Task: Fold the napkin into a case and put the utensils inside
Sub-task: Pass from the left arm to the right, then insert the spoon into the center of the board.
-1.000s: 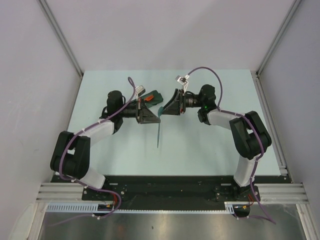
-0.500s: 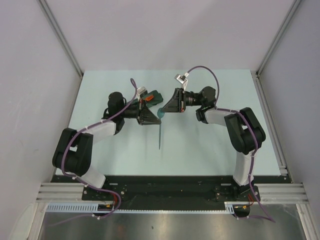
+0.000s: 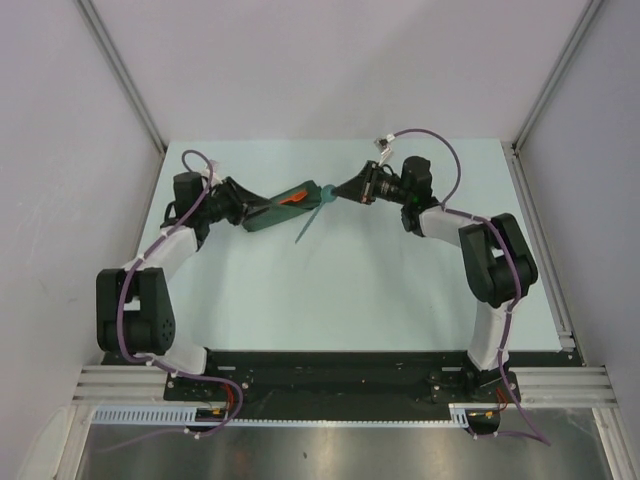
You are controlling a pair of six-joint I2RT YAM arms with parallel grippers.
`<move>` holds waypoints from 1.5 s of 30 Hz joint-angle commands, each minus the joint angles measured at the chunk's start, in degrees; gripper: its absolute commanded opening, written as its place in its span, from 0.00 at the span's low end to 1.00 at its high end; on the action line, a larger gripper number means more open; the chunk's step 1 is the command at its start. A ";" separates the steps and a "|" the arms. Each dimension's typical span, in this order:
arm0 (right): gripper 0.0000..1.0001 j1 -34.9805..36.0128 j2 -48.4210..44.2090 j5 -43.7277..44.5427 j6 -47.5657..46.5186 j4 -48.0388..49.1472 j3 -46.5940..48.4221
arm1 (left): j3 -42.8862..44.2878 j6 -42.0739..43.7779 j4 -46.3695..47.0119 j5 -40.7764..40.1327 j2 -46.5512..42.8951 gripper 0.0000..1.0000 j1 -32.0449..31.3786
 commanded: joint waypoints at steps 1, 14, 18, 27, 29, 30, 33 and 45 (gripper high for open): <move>0.00 -0.78 -2.04 27.99 -10.48 -22.08 7.09 | 5.59 7.61 -13.60 -20.05 -1.34 0.24 -0.80; 0.00 0.36 12.80 48.98 -19.71 -32.83 27.57 | 12.20 9.28 -15.29 -26.13 14.75 0.06 3.77; 0.00 0.98 15.27 50.82 -22.61 -35.30 31.62 | 11.93 9.63 -14.85 -26.22 15.11 0.06 4.65; 0.00 3.96 18.18 55.30 -27.27 -37.32 34.71 | 13.34 8.50 -14.85 -25.87 16.69 0.05 5.00; 0.00 4.14 18.88 55.49 -27.36 -37.58 35.50 | 13.42 7.88 -14.50 -25.70 16.95 0.05 5.00; 0.00 4.32 19.05 55.40 -27.27 -38.02 35.76 | 13.51 7.53 -14.23 -25.17 17.21 0.05 5.00; 0.00 5.11 19.49 56.28 -27.80 -38.29 36.46 | 14.13 7.44 -14.41 -25.08 17.65 0.05 5.00; 0.00 6.95 22.48 55.57 -24.90 -40.22 39.72 | 14.66 7.26 -14.49 -25.87 19.67 0.04 5.09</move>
